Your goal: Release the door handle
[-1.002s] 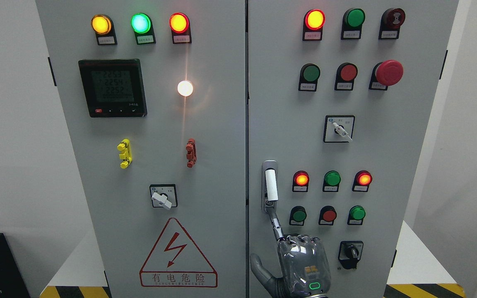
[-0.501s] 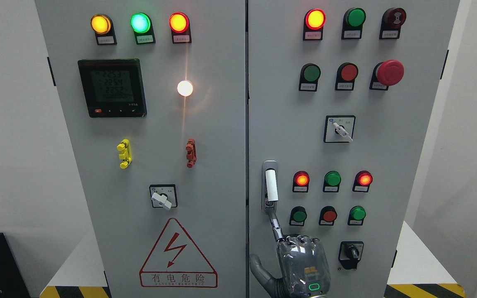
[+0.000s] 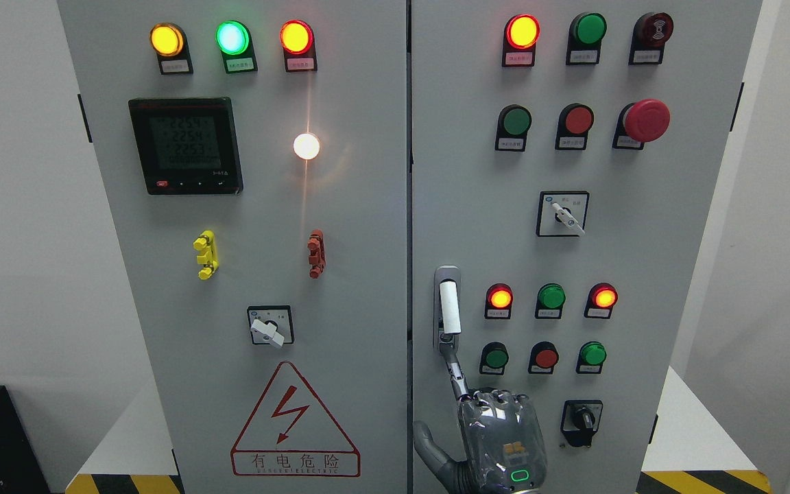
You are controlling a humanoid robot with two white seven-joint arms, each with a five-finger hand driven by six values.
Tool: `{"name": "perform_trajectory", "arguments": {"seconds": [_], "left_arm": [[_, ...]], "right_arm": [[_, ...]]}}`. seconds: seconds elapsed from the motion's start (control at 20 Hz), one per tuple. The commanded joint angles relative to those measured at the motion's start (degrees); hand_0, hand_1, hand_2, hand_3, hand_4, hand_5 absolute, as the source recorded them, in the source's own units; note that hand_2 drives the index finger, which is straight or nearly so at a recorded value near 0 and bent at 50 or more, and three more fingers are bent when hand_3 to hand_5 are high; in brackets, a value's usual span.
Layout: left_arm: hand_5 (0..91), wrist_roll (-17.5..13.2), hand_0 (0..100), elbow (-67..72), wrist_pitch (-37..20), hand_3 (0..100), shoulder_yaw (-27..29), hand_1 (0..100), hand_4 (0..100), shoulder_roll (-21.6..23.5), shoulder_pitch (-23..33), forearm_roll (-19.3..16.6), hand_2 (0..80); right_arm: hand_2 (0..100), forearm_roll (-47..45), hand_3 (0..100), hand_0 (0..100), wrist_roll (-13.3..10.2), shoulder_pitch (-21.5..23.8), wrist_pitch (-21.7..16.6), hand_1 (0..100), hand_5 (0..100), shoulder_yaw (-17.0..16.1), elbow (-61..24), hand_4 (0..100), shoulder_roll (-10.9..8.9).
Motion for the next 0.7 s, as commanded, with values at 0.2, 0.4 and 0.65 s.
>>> {"name": "perform_trajectory", "arguments": {"seconds": [0.2,0.4,0.65], "left_arm": [[0.0,0.05,12,1.67,0.02,0,0.00,56,0,0.00,-1.49,-0.02,0.0],[0.0,0.05,12,1.67,0.02,0,0.00,56,0,0.00,-1.49,-0.02,0.0],[0.0,0.05,12,1.67,0.02,0,0.00,56,0,0.00,-1.49,-0.02,0.0]], "right_arm": [[23,0.05,97,36,-0.03,0.00,-0.08,27,100,0.13,-3.70,98,-0.03],[25,0.05,97,36,-0.03,0.00,-0.08,27,100,0.13,-4.06,98,0.06],[24,0.05,96,36,-0.03,0.09,-0.08,27,100,0.13,-4.76,98,0.06]]}}
